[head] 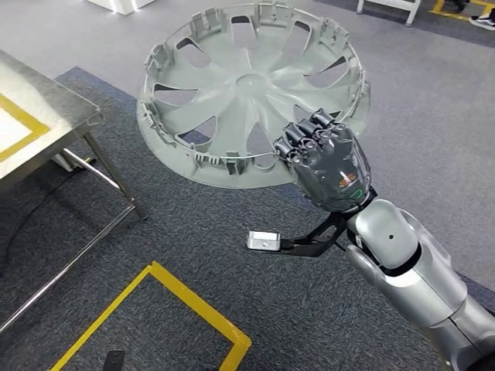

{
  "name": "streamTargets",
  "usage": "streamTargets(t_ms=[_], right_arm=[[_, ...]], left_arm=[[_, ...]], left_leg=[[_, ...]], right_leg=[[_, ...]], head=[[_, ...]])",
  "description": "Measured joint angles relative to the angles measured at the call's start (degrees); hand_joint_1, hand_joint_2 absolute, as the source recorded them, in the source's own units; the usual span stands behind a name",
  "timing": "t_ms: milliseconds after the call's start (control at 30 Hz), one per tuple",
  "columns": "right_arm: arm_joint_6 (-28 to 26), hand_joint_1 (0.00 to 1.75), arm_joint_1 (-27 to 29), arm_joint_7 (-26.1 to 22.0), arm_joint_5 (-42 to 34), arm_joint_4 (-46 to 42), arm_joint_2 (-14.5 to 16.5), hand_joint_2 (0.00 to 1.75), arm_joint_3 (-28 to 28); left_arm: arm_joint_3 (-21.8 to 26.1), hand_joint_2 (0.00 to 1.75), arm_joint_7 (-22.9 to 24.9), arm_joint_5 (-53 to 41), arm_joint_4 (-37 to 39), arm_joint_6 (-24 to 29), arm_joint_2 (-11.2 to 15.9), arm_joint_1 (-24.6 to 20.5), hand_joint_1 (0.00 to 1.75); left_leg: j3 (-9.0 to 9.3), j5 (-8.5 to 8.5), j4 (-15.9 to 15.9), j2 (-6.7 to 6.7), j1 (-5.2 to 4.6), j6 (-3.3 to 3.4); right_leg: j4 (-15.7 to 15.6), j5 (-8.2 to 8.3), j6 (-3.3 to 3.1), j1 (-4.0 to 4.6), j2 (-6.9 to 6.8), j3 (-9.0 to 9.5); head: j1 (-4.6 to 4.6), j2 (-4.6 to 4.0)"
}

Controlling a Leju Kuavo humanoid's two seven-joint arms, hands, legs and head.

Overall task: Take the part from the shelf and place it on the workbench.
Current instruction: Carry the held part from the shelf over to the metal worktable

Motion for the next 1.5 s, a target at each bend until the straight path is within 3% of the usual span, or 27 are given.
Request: streamTargets(t_ms=[33,67,100,167,233,300,333,400,433,467,533,600,667,733,800,867,967,1033,1067,1133,1167,1233,1267,1333,1400,1467,1500], right_arm=[[0.0,1.75,0.1,0.0,0.0,0.1,0.0,1.75,0.0],[0.0,1.75,0.1,0.1,0.0,0.2,0.0,1.75,0.0],[0.0,1.75,0.1,0.1,0.0,0.3,0.0,1.75,0.0],[0.0,1.75,0.2,0.3,0.0,0.4,0.0,1.75,0.0],[0.0,1.75,0.2,0.6,-0.1,0.5,-0.2,1.75,-0.2],[-0.1,1.75,0.2,0.8,-0.1,0.7,-0.4,1.75,-0.4],[-0.1,1.75,0.2,0.8,-0.2,0.9,-0.5,1.75,-0.6],[-0.2,1.75,0.3,1.1,-0.3,1.2,-0.8,1.75,-1.1],[-0.4,1.75,0.4,1.2,-0.4,1.3,-1.1,1.75,-1.4],[-0.6,1.75,0.5,1.3,-0.5,1.5,-1.4,1.75,-1.8],[-1.0,1.75,0.9,1.4,-0.7,1.9,-2.1,1.75,-2.4],[-1.1,1.75,1.2,1.4,-0.9,2.3,-2.6,1.75,-3.0],[-1.2,1.75,1.2,1.5,-1.0,2.8,-3.1,1.75,-3.7],[-1.5,1.75,1.3,1.5,-1.2,3.1,-3.6,1.75,-4.5],[-1.8,1.75,1.4,1.6,-1.5,3.3,-4.0,1.75,-5.3],[-2.0,1.75,1.7,1.6,-1.9,3.5,-4.2,1.75,-6.1],[-2.3,1.75,2.3,1.4,-2.1,3.8,-4.7,1.75,-7.4],[-2.4,1.75,2.7,1.3,-2.1,4.0,-4.9,1.75,-7.8],[-2.4,1.75,2.8,1.2,-2.1,4.0,-4.9,1.75,-7.9],[-2.4,1.75,3.2,1.2,-2.1,4.1,-4.9,1.75,-8.0],[-2.4,1.75,3.3,1.1,-2.1,4.2,-4.9,1.75,-8.2],[-2.4,1.75,3.4,1.0,-1.9,4.2,-5.0,1.75,-8.5],[-2.4,1.75,3.4,1.0,-1.8,4.2,-5.0,1.75,-8.6],[-2.4,1.75,3.5,0.8,-1.6,4.1,-5.0,1.75,-8.7],[-2.5,1.75,3.6,0.7,-1.6,4.1,-5.1,1.75,-8.7],[-2.5,1.75,3.8,0.7,-1.5,4.1,-5.2,1.75,-8.8],[-2.5,1.75,4.0,0.7,-1.5,4.1,-5.3,1.75,-8.8]], left_arm=[[0.0,1.75,0.1,0.0,0.0,-0.1,0.0,0.1,0.00],[0.0,1.75,0.1,-0.1,0.0,-0.1,0.0,0.1,0.00],[0.0,1.75,0.1,-0.1,0.0,-0.2,0.0,0.2,0.00],[-0.1,1.75,0.1,-0.2,0.0,-0.3,-0.1,0.1,0.00],[-0.1,1.75,0.2,-0.3,0.0,-0.4,-0.2,-0.1,0.00],[-0.2,1.75,0.3,-0.4,0.0,-0.4,-0.2,-0.1,0.00],[-0.2,1.75,0.4,-0.5,0.0,-0.4,-0.2,-0.1,0.00],[-0.2,1.75,0.5,-0.5,0.0,-0.4,-0.2,-0.3,0.00],[-0.2,1.75,0.5,-0.5,0.0,-0.4,-0.3,-0.5,0.00],[-0.2,1.75,0.5,-0.5,0.0,-0.4,-0.3,-0.7,0.00],[-0.3,1.75,0.6,-0.5,0.0,-0.4,-0.5,-0.8,0.00],[-0.3,1.75,0.6,-0.5,0.0,-0.4,-0.5,-0.7,0.00],[-0.3,1.75,0.6,-0.5,0.0,-0.4,-0.5,-0.8,0.00],[-0.3,1.75,0.6,-0.4,0.0,-0.4,-0.6,-0.8,0.00],[-0.3,1.75,0.6,-0.2,0.0,-0.4,-0.6,-0.6,0.00],[-0.3,1.75,0.6,-0.1,0.0,-0.4,-0.5,-0.3,0.00],[-0.3,1.75,0.5,-0.1,0.0,-0.5,-0.6,-0.4,0.00],[-0.3,1.75,0.5,-0.1,0.0,-0.5,-0.6,-0.4,0.00],[-0.3,1.75,0.5,0.0,0.0,-0.6,-0.6,-0.3,0.00],[-0.2,1.75,0.5,0.0,0.0,-0.7,-0.6,-0.3,0.00],[-0.2,1.75,0.5,0.0,0.0,-0.7,-0.5,-0.4,0.00],[-0.2,1.75,0.4,0.0,0.0,-0.8,-0.5,-0.5,0.00],[-0.2,1.75,0.3,0.0,0.0,-0.8,-0.5,-0.5,0.00],[-0.2,1.75,0.3,0.1,0.0,-0.8,-0.4,-0.4,0.00],[-0.2,1.75,0.2,0.2,0.0,-0.8,-0.4,-0.4,0.00],[-0.2,1.75,0.2,0.2,0.0,-0.8,-0.4,-0.5,0.00],[-0.2,1.75,0.2,0.2,0.0,-0.8,-0.5,-0.5,0.00]], left_leg=[[-0.45,0.36,0.8,0.21,0.17,-0.16],[0.17,1.75,-0.6,0.41,0.31,-0.26],[1.71,3.77,-3.9,0.90,0.38,-0.27],[5.28,6.66,-11.2,3.43,-0.02,0.05],[6.69,6.94,-14.4,5.05,-0.61,0.84],[6.66,6.76,-14.6,3.99,-0.73,1.75],[6.76,6.76,-14.7,3.27,-0.65,2.12],[7.02,6.84,-14.9,1.87,-0.40,2.82],[7.05,6.81,-14.9,1.13,-0.37,3.05],[7.07,6.78,-14.9,0.34,-0.38,3.25],[7.19,6.71,-14.9,-1.42,-0.45,3.40],[7.39,6.68,-14.9,-3.23,-0.48,3.39],[7.40,6.57,-14.7,-4.85,-0.53,3.20],[7.05,6.55,-14.5,-6.22,-0.46,2.75],[6.80,6.71,-14.6,-7.49,-0.28,2.09],[6.43,6.00,-13.8,-6.25,-0.49,1.43],[2.58,1.59,-5.4,-1.09,-0.43,0.50],[-0.12,-0.03,0.2,0.02,-0.08,0.10],[-0.20,0.66,0.3,0.22,0.01,0.01],[2.60,4.40,-5.4,1.39,-0.01,0.20],[4.49,5.89,-9.2,2.94,-0.38,0.45],[6.69,6.94,-14.0,5.34,-1.05,1.18],[6.83,6.61,-14.6,5.53,-1.32,1.50],[6.86,6.65,-14.9,4.05,-1.14,2.17],[7.15,6.85,-15.2,2.46,-0.75,2.84],[7.26,6.93,-15.3,0.84,-0.49,3.24],[7.27,6.92,-15.3,-0.03,-0.47,3.31]], right_leg=[[0.0,-0.17,0.04,0.01,-0.76,0.16],[0.0,-0.36,0.14,0.00,-1.50,0.37],[0.0,-0.59,0.30,0.00,-2.19,0.67],[0.1,-1.14,0.83,0.21,-3.48,1.21],[0.1,-1.60,1.42,0.59,-4.74,1.55],[-0.1,-2.04,2.01,0.65,-5.91,1.85],[0.3,-2.53,2.32,0.48,-5.25,1.83],[4.1,-4.78,2.67,0.16,-1.90,0.00],[7.8,-6.37,2.67,0.11,0.01,-1.91],[12.0,-7.88,2.63,0.15,0.97,-4.27],[17.3,-8.53,2.52,0.23,1.48,-8.02],[14.3,-4.87,2.17,0.24,1.89,-7.93],[6.3,-0.29,1.72,0.07,4.06,-4.81],[1.5,1.06,1.62,-0.03,5.75,-2.52],[0.7,0.73,1.51,0.00,5.00,-1.88],[0.3,0.77,1.00,-0.16,3.53,-1.33],[0.0,0.52,0.31,-0.15,1.14,-0.70],[0.0,0.25,0.23,-0.06,-0.30,-0.46],[0.0,0.10,0.28,-0.05,-1.01,-0.30],[0.1,-0.30,0.51,-0.01,-2.38,0.25],[0.1,-0.56,0.75,0.16,-3.05,0.53],[0.1,-1.04,1.29,0.55,-4.29,0.89],[0.1,-1.23,1.58,0.72,-5.00,1.04],[0.1,-1.72,2.16,0.66,-5.90,1.36],[2.4,-3.46,2.62,0.30,-3.25,0.41],[9.5,-6.69,2.86,0.08,0.46,-3.18],[13.4,-8.04,2.95,0.10,1.17,-5.42]], head=[[-0.01,0.00],[-0.02,0.00],[-0.02,0.00],[-0.06,0.00],[0.02,0.00],[0.17,0.00],[0.29,0.00],[0.56,0.00],[0.72,0.00],[0.80,0.00],[0.86,0.00],[0.87,0.00],[0.87,0.00],[0.85,0.00],[0.86,0.00],[0.60,0.00],[-0.02,0.00],[-0.03,0.00],[-0.04,0.00],[-0.05,0.00],[-0.07,0.00],[-0.04,0.00],[-0.02,0.00],[0.06,0.00],[0.25,0.00],[0.62,0.00],[0.76,0.00]])
